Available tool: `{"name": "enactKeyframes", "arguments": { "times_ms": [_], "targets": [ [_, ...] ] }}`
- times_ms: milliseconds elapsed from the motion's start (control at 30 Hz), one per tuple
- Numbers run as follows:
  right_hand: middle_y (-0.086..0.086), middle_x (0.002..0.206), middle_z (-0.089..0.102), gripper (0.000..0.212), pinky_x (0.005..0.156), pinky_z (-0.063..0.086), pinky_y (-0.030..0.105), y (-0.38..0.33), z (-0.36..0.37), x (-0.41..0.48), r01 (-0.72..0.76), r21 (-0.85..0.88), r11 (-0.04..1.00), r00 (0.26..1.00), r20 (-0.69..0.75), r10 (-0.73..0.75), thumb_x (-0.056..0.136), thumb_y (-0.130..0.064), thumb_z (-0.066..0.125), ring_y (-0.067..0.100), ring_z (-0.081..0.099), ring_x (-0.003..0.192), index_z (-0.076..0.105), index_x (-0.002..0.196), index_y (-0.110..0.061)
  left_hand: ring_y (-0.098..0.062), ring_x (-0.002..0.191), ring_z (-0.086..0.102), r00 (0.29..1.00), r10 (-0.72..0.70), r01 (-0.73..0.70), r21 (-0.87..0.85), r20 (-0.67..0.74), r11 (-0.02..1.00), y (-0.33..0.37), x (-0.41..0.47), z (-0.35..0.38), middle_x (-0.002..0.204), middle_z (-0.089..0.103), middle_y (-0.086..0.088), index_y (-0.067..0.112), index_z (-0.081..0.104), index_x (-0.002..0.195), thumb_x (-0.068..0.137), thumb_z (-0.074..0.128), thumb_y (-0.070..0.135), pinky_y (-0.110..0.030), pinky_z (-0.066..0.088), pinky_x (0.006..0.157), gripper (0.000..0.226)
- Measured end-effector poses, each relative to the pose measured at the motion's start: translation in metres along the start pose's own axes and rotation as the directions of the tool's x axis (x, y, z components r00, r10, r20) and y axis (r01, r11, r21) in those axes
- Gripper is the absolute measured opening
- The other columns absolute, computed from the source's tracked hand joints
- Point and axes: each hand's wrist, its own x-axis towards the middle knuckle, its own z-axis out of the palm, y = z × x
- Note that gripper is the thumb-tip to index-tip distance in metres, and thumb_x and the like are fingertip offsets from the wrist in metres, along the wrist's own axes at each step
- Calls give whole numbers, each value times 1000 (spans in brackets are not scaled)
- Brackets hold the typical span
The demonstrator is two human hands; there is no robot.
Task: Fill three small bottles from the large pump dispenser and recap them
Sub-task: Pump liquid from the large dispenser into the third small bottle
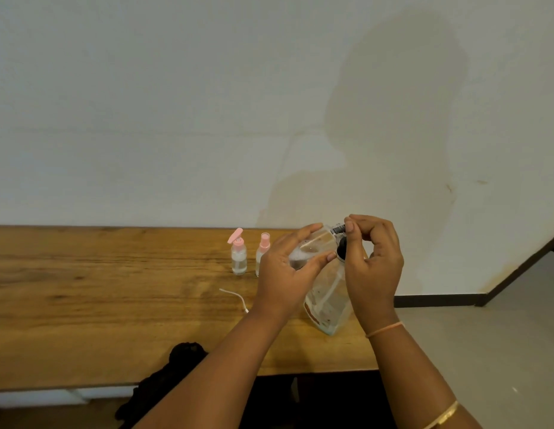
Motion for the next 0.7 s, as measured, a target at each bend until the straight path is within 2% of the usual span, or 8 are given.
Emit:
{"name": "enactKeyframes", "arguments": {
  "times_ms": [67,200,400,567,700],
  "targets": [
    [0,90,58,12,79,43,7,1,-1,0,10,-17,1000,1000,4,-10,91,-7,56,-7,54,92,59,87,-18,12,102,56,1000,4,-4,8,2,1000,0,-1,1,109,64,10,36,61,107,74,77,15,-3,45,74,43],
    [5,91,58,11,80,42,8,9,-1,-1,21,-4,1000,1000,2,-21,91,-6,55,-6,54,94,60,86,-15,3,106,58,1000,7,-7,42,3,999,-5,2,2,112,66,7,41,61,107,73,78,21,-5,45,79,43],
    [6,91,59,12,81,43,10,7,-1,-5,0,15,1000,1000,-8,0,92,-19,50,-2,55,93,60,86,-15,6,105,58,1000,4,-4,32,5,999,-5,2,5,111,66,7,39,62,108,73,78,20,-5,46,79,43],
    [2,89,59,11,79,43,9,0,-1,1,-6,16,1000,1000,-15,7,91,-8,56,-3,55,91,61,86,-15,6,105,58,1000,24,-24,21,2,999,0,4,2,109,66,11,42,61,105,72,77,23,-6,46,78,42],
    [5,91,58,11,79,43,9,9,-1,-2,-12,25,1000,1000,-9,12,92,-7,55,-3,55,92,60,85,-13,1,104,60,1000,7,-7,7,-7,1000,-5,3,5,110,67,6,41,62,106,72,78,20,-7,47,78,43]
  ]
}}
